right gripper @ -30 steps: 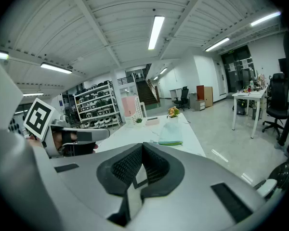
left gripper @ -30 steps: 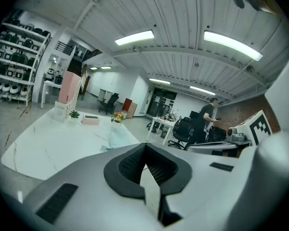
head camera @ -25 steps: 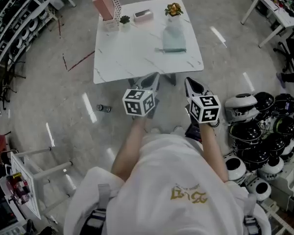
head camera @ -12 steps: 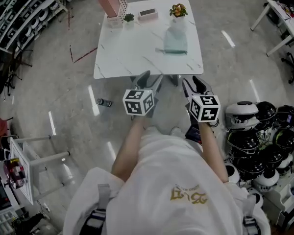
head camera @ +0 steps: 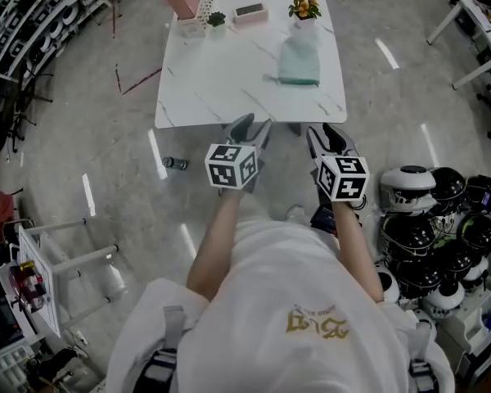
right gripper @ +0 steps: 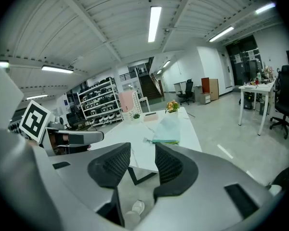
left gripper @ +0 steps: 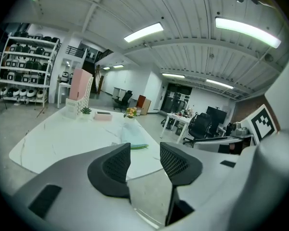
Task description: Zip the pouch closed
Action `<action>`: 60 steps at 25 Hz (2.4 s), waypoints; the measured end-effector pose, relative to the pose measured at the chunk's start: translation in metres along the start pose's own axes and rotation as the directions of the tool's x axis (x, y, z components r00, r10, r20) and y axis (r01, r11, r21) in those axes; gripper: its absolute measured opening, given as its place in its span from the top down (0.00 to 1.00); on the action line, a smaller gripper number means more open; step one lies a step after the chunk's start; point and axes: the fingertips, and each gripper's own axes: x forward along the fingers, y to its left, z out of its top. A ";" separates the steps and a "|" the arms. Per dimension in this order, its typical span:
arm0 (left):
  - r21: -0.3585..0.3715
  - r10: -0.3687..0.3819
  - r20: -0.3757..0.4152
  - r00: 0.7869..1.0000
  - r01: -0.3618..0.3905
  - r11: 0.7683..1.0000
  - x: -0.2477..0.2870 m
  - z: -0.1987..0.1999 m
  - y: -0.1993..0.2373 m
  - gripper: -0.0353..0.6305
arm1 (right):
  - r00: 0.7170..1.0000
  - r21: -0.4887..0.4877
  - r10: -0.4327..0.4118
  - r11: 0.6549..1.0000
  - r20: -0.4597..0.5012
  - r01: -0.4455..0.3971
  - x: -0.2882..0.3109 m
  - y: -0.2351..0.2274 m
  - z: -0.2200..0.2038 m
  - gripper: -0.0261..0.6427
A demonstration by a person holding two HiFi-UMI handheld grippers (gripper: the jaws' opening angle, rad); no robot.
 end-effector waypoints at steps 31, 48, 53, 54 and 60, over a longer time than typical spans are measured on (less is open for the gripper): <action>0.201 -0.351 -0.483 0.802 0.492 0.847 0.190 -0.020 0.125 0.64 | 0.915 0.125 -0.292 0.934 -0.280 0.336 0.220 -0.030 -0.038 0.71; 0.381 -0.308 -0.657 0.688 0.657 0.651 0.229 -0.053 0.120 0.67 | 0.881 0.058 -0.289 0.941 -0.374 0.333 0.255 -0.035 -0.062 0.74; 0.409 -0.302 -0.688 0.660 0.697 0.589 0.235 -0.063 0.113 0.67 | 0.872 0.020 -0.291 0.946 -0.393 0.325 0.261 -0.038 -0.068 0.75; 0.410 -0.300 -0.695 0.654 0.703 0.581 0.236 -0.065 0.113 0.67 | 0.869 0.007 -0.294 0.946 -0.398 0.323 0.263 -0.038 -0.069 0.75; 0.420 -0.306 -0.699 0.646 0.718 0.554 0.241 -0.070 0.112 0.72 | 0.857 -0.040 -0.304 0.948 -0.417 0.317 0.269 -0.038 -0.072 0.76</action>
